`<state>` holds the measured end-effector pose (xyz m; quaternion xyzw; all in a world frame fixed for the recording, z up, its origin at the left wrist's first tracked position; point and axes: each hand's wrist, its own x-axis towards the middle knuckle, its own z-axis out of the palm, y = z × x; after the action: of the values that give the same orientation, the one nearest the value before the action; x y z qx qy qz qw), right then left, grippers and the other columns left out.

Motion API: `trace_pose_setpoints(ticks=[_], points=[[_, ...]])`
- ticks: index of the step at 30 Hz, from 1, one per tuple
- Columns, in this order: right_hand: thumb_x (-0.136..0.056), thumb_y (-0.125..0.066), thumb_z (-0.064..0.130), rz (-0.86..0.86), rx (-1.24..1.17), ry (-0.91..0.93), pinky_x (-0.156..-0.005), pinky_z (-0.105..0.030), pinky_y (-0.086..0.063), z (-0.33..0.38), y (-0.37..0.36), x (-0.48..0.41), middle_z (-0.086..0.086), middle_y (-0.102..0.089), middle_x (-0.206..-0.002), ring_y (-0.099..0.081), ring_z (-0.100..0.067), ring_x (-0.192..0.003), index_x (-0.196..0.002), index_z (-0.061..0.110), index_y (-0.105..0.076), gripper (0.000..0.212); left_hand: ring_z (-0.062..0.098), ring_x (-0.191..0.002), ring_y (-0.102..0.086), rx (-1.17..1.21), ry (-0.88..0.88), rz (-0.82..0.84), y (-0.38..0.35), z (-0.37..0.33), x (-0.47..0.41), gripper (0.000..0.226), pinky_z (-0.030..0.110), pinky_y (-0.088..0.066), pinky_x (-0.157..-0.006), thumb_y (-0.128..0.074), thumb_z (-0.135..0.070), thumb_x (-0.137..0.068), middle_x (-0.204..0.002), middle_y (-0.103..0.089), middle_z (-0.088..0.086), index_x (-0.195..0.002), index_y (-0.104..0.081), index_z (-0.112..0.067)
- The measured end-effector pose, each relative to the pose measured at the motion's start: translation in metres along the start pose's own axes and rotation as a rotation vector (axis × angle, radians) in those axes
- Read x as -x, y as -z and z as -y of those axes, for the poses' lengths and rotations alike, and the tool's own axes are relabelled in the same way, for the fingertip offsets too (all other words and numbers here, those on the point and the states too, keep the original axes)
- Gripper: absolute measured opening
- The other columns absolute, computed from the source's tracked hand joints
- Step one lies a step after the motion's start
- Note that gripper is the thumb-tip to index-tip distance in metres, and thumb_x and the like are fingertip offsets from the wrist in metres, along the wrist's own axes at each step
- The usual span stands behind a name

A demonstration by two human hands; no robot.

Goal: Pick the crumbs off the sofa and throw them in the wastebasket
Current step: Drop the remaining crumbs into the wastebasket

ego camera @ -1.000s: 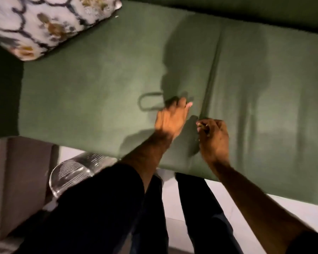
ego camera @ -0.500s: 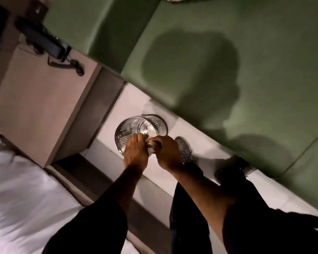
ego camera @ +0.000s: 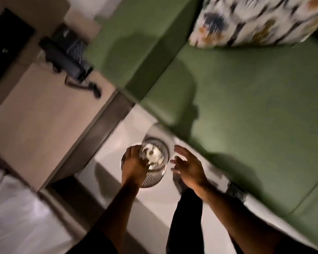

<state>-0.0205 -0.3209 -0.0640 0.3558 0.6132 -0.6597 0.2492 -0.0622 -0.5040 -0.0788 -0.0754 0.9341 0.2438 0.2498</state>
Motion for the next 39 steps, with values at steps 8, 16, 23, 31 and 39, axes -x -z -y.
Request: trace_pose_setpoints(ticks=[8,16,23,31,39], points=[[-0.077,-0.086,0.030,-0.754,-0.042,0.523,-0.097,-0.015,-0.048,0.228,0.248,-0.073,-0.006,-0.046,-0.146,-0.057,0.002,-0.114,-0.148,0.022,-0.044,0.083,0.013,-0.132,-0.052,0.548,-0.556,-0.193,0.057,-0.256,-0.151,0.067,0.038,-0.044,-0.112,-0.073,-0.035,-0.085,-0.147,-0.047,-0.006,-0.143,-0.040,-0.031],[-0.058,-0.097,0.026,-0.491,-0.036,0.655,-0.094,-0.035,-0.059,0.323,0.329,-0.132,0.000,-0.069,-0.125,-0.071,-0.011,-0.109,-0.133,0.013,-0.040,0.095,-0.003,-0.127,-0.057,0.795,-0.528,0.094,0.089,-0.419,-0.235,0.101,0.029,-0.048,-0.109,-0.078,-0.047,-0.081,-0.151,-0.050,-0.011,-0.157,-0.014,-0.030],[-0.055,-0.096,0.049,-0.686,-0.155,0.594,-0.097,-0.044,-0.059,0.224,0.404,-0.078,0.016,-0.068,-0.127,-0.067,-0.006,-0.116,-0.130,0.030,-0.038,0.097,-0.002,-0.137,-0.047,0.544,-0.709,0.361,0.043,-0.488,-0.196,0.077,0.042,-0.042,-0.113,-0.072,-0.061,-0.083,-0.145,-0.050,-0.031,-0.145,-0.027,-0.060],[-0.054,-0.087,0.068,-0.892,-0.048,0.532,-0.093,-0.030,-0.059,0.162,0.476,-0.018,0.019,-0.068,-0.118,-0.066,0.007,-0.106,-0.121,0.033,-0.039,0.090,-0.002,-0.137,-0.045,0.445,-0.752,0.481,-0.034,-0.552,-0.157,0.085,0.035,-0.040,-0.114,-0.070,-0.061,-0.083,-0.151,-0.044,-0.027,-0.152,-0.020,-0.050],[-0.074,-0.085,0.040,-0.878,-0.430,0.374,-0.098,-0.034,-0.054,0.045,0.507,0.057,0.007,-0.052,-0.141,-0.059,-0.009,-0.121,-0.139,0.041,-0.041,0.078,0.002,-0.085,-0.062,0.825,-0.263,-0.152,-0.103,-0.459,-0.065,0.013,0.017,-0.051,-0.067,-0.051,-0.024,-0.103,-0.117,-0.068,0.001,-0.102,-0.061,-0.031]])
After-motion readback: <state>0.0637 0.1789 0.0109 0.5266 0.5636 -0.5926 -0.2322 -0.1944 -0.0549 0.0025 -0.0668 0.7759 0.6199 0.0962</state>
